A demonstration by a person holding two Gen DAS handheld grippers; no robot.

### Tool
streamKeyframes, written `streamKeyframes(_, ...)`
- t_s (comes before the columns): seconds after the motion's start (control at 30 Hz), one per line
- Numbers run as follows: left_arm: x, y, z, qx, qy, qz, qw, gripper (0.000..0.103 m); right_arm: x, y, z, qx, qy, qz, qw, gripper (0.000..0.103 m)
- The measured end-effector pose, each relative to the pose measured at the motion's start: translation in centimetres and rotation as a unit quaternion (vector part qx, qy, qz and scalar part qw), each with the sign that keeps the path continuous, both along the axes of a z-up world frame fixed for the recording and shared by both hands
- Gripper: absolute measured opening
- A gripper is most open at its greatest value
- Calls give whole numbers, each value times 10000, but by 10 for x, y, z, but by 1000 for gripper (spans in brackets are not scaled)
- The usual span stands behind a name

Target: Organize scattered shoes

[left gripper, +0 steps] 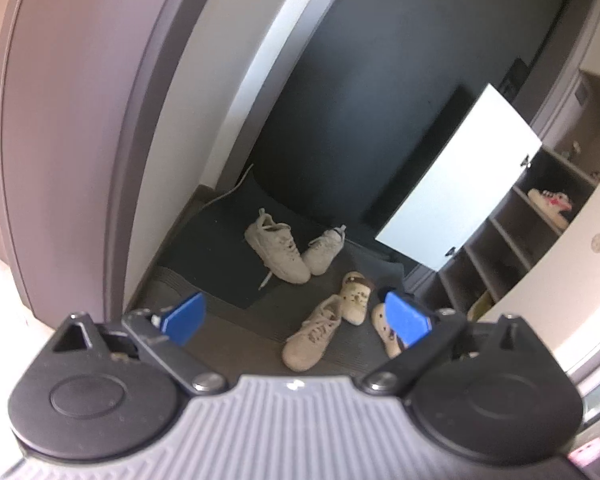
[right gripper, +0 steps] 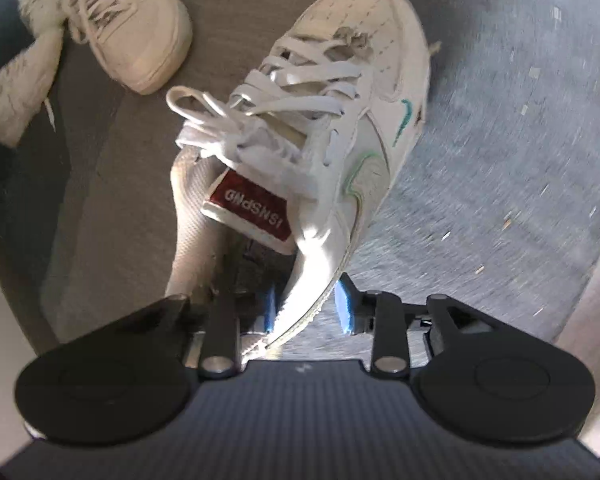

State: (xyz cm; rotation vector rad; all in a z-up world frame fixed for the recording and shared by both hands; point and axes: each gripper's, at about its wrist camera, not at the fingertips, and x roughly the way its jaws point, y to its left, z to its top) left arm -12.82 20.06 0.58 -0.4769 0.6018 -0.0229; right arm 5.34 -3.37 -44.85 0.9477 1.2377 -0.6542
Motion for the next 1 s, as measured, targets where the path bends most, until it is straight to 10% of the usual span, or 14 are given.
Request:
streamKeyframes(0.37, -7, -28, 4, -183, -62, -289, 9994, 98, -31, -69, 24, -843, -77, 1869, 9787, 24)
streamKeyframes(1.0, 3, -103, -7, -249, 105, -911, 9955, 98, -95, -111, 26, -509, -897, 4397, 8922, 24)
